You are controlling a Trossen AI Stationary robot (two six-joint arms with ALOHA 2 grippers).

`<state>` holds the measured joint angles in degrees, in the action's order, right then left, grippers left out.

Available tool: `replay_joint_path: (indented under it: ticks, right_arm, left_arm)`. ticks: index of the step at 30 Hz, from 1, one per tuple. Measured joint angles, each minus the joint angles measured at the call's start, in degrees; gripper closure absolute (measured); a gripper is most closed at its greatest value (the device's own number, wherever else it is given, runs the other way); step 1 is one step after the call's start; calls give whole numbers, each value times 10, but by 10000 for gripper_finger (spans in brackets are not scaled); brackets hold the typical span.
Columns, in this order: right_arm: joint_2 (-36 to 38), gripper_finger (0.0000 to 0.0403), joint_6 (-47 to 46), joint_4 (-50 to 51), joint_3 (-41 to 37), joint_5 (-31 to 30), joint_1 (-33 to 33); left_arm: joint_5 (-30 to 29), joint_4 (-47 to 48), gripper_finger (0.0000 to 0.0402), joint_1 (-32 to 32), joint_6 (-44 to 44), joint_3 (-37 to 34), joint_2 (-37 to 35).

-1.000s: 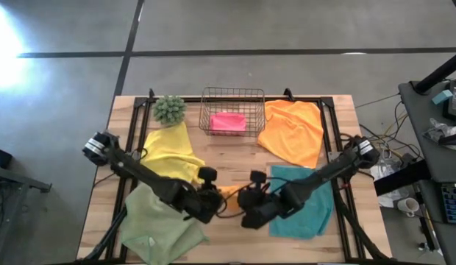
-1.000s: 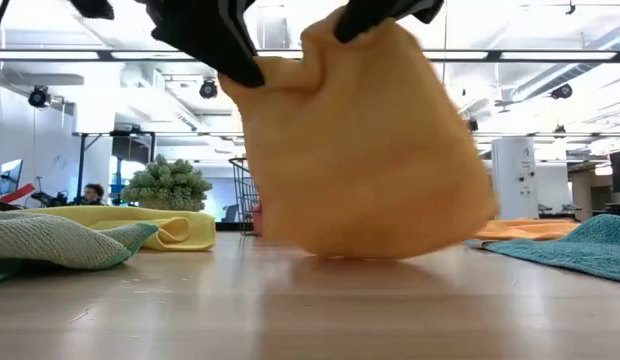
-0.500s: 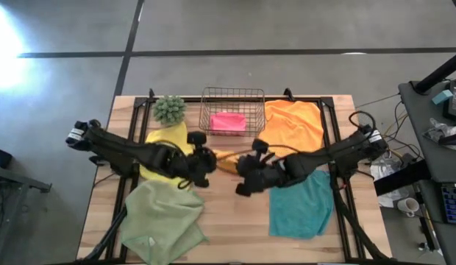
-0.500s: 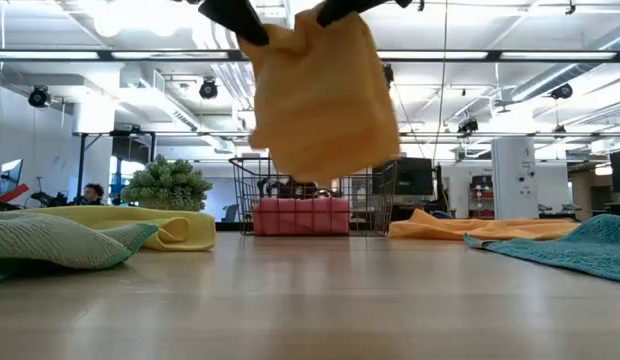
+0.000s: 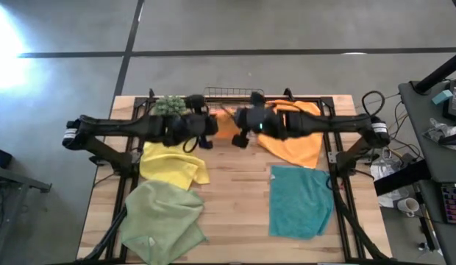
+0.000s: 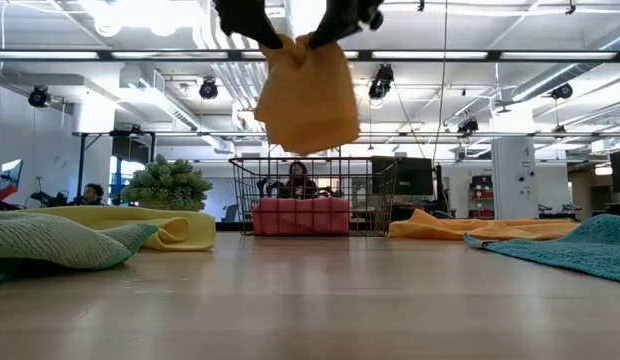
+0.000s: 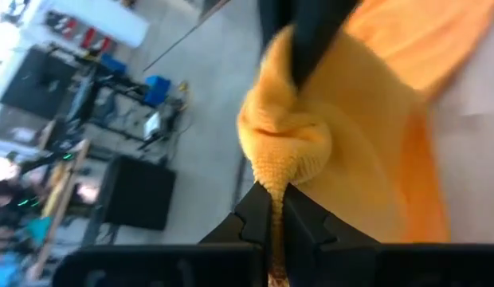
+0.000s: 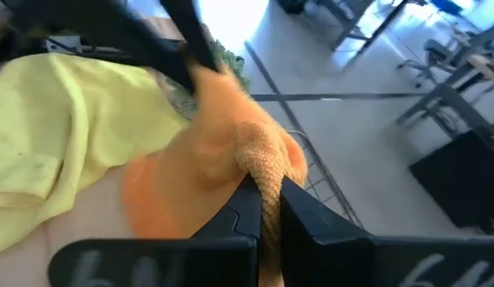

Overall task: Fold microfiber towels
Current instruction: Put the folded orange microfiber towel into the wire basket

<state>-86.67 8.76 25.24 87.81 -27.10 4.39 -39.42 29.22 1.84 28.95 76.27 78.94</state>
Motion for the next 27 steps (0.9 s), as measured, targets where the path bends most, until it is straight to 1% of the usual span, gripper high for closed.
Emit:
replay_joint_path:
  ticks: [3, 5, 8, 15, 16, 21, 27]
  right_arm:
    - [-6, 393, 25, -21, 0, 44, 52]
    - [-12, 393, 34, -34, 0, 72, 85]
    - [-22, 393, 37, -51, 0, 129, 130]
    - [-66, 392, 39, -55, 0, 227, 212]
    - [-75, 392, 40, -58, 0, 239, 220]
    - [-114, 392, 57, -67, 0, 275, 253]
    - [-151, 392, 86, -100, 0, 286, 285]
  left_arm:
    - [11, -16, 401, 47, 27, 0, 4]
    - [38, -41, 401, 78, 35, 0, 9]
    - [85, -49, 401, 124, 39, -1, 14]
    - [153, -70, 401, 195, 49, -1, 59]
    - [155, -70, 401, 202, 49, -1, 68]
    - [156, -82, 401, 226, 65, 1, 116]
    - [158, -112, 402, 261, 79, 2, 160]
